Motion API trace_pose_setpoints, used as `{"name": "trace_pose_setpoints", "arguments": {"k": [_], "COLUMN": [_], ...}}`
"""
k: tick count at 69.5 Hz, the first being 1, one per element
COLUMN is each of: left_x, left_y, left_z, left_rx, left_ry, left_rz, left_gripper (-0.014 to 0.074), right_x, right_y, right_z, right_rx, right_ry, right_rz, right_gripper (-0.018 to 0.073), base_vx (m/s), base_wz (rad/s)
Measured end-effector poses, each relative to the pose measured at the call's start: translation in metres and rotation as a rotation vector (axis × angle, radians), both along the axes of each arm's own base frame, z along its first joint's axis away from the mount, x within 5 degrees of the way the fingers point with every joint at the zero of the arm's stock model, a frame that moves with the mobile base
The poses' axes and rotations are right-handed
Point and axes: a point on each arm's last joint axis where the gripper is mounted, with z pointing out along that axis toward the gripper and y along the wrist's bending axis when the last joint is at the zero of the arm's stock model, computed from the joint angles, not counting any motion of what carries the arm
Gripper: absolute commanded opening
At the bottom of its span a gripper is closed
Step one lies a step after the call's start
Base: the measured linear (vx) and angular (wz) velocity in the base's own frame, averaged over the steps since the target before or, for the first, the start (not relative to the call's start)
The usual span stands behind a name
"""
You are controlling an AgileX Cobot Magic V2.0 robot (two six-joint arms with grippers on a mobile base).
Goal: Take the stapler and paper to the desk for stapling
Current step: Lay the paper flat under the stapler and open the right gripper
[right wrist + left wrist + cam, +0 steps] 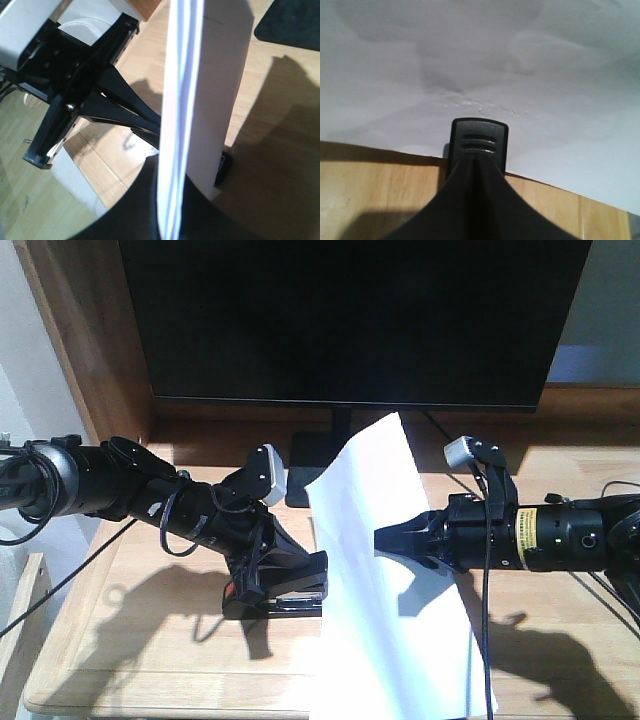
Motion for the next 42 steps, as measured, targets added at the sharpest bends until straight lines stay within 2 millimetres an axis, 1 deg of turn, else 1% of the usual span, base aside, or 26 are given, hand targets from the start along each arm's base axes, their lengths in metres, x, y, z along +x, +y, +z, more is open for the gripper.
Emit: {"name": "trace_pose_setpoints", "arguments": {"k": [19, 35, 42], "left_x": [0.0, 0.0, 0.0], "left_y": [0.0, 0.0, 0.0], "left_z": [0.0, 0.0, 0.0], "left_rx": [0.0, 0.0, 0.0], "left_ry": [0.0, 0.0, 0.0], "left_rz": [0.0, 0.0, 0.0], "left_gripper": [-0.0006, -0.0006, -0.0006], "right_x": [-0.001, 0.005, 0.008], "right_y": [-0.001, -0.003, -0.003], "right_z": [-0.005, -0.032, -0.038], "right_rx": [-0.029, -0.052, -0.034], "right_ry": [0.025, 0.137, 0.163], "right_rz": [0.005, -0.039, -0.078], "right_gripper": [-0.0006, -0.0006, -0.0006], "base_vx": [0.0, 0.0, 0.0], "base_wz": [0.0, 0.0, 0.0]}}
